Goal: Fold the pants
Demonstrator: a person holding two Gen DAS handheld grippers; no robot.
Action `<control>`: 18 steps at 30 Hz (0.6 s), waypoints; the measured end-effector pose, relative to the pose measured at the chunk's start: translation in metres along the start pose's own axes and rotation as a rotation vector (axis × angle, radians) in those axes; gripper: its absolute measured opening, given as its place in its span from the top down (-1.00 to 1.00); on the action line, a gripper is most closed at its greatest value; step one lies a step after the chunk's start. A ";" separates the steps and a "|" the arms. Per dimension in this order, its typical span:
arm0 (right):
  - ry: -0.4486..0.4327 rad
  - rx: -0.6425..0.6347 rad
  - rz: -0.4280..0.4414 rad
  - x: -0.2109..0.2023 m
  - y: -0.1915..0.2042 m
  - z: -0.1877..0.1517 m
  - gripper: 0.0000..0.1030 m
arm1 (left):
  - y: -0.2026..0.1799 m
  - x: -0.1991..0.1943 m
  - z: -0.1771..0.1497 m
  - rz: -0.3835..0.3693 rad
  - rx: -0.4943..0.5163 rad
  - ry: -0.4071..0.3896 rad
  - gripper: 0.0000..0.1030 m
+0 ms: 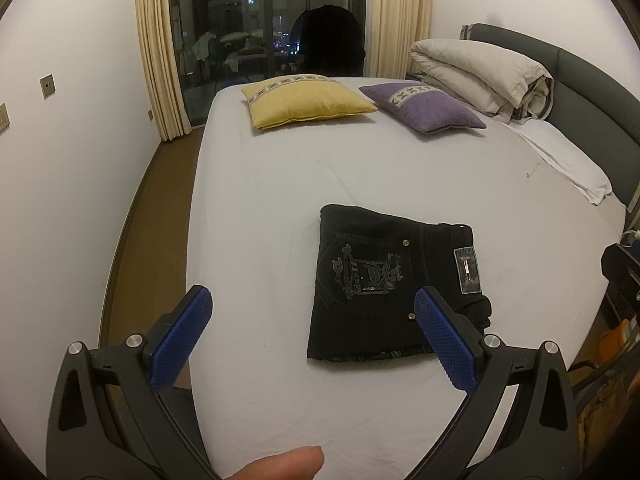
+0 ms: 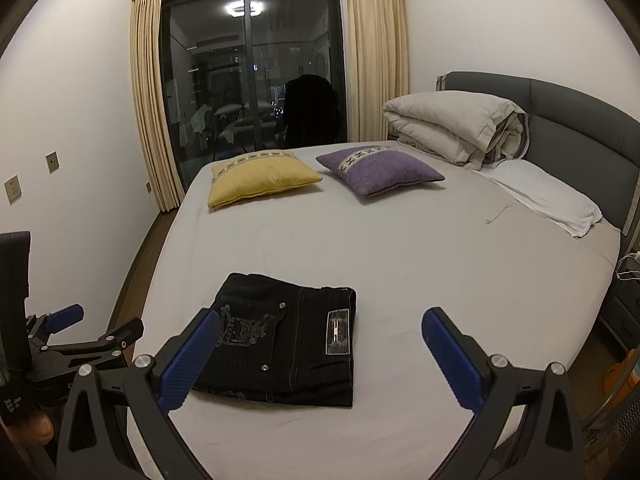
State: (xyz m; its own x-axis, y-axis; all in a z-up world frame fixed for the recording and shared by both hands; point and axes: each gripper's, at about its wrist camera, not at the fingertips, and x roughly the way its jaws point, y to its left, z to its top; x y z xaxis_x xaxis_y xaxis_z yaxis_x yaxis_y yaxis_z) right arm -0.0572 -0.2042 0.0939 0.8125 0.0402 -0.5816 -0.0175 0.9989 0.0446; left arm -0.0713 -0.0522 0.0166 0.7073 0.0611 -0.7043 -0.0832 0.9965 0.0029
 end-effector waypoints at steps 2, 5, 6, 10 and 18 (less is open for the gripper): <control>0.009 -0.001 0.001 0.002 0.000 0.000 -1.00 | 0.000 0.003 0.000 -0.001 -0.003 0.007 -1.00; 0.020 -0.004 0.003 0.005 0.001 -0.001 -1.00 | 0.000 0.007 -0.001 -0.002 -0.005 0.013 -1.00; 0.025 -0.005 0.003 0.006 0.001 -0.001 -1.00 | -0.001 0.008 -0.001 -0.002 -0.006 0.015 -1.00; 0.035 -0.006 0.006 0.009 0.003 -0.004 -1.00 | -0.002 0.010 -0.001 -0.003 -0.008 0.019 -1.00; 0.048 -0.009 0.011 0.010 0.007 -0.007 -1.00 | -0.002 0.012 -0.002 -0.003 -0.013 0.019 -1.00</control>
State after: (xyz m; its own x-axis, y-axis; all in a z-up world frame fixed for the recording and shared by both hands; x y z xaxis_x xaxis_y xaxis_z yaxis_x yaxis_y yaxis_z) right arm -0.0531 -0.1970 0.0826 0.7834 0.0519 -0.6193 -0.0316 0.9985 0.0438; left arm -0.0645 -0.0532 0.0069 0.6942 0.0568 -0.7175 -0.0899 0.9959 -0.0082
